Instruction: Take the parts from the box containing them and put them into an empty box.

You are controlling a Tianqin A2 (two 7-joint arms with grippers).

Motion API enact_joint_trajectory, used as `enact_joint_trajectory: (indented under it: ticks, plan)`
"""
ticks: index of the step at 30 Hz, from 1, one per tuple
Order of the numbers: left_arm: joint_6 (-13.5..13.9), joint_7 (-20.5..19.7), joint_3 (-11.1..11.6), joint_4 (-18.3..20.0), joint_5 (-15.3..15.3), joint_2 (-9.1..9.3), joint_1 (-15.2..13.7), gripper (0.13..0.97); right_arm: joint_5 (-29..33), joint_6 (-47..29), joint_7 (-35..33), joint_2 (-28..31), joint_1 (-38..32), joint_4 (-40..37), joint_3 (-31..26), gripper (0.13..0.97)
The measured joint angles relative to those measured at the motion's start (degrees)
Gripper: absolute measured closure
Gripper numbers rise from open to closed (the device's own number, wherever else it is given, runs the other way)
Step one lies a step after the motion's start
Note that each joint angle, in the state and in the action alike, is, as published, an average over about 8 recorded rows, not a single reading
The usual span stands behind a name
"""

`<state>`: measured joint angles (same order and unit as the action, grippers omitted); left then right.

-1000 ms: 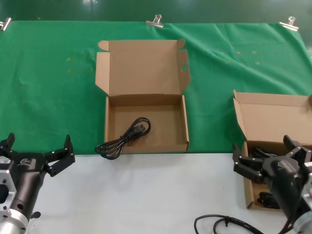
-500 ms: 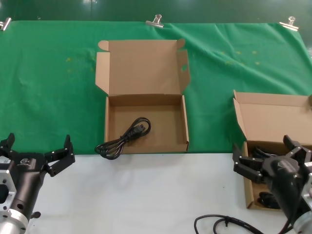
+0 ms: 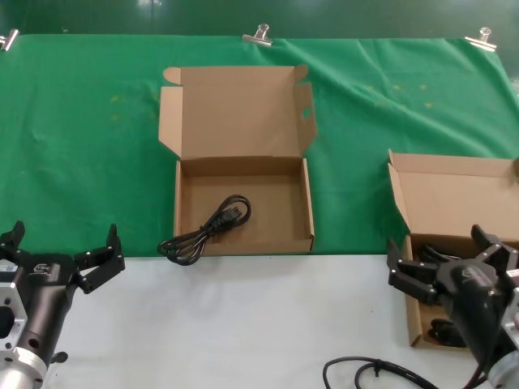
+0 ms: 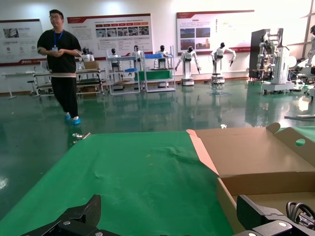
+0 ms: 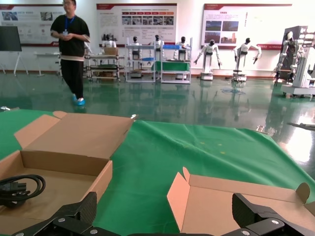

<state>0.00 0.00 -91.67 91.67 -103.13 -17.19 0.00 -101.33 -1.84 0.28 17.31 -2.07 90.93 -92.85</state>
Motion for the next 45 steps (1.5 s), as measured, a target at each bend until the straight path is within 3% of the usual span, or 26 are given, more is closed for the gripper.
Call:
enact_joint_trajectory:
  ticks: [45]
  plan:
    - [0.00, 0.00, 0.00, 0.00, 0.00, 0.00, 0.00, 0.132, 0.00, 0.00, 0.00, 0.00, 0.00, 0.00, 0.00, 0.129]
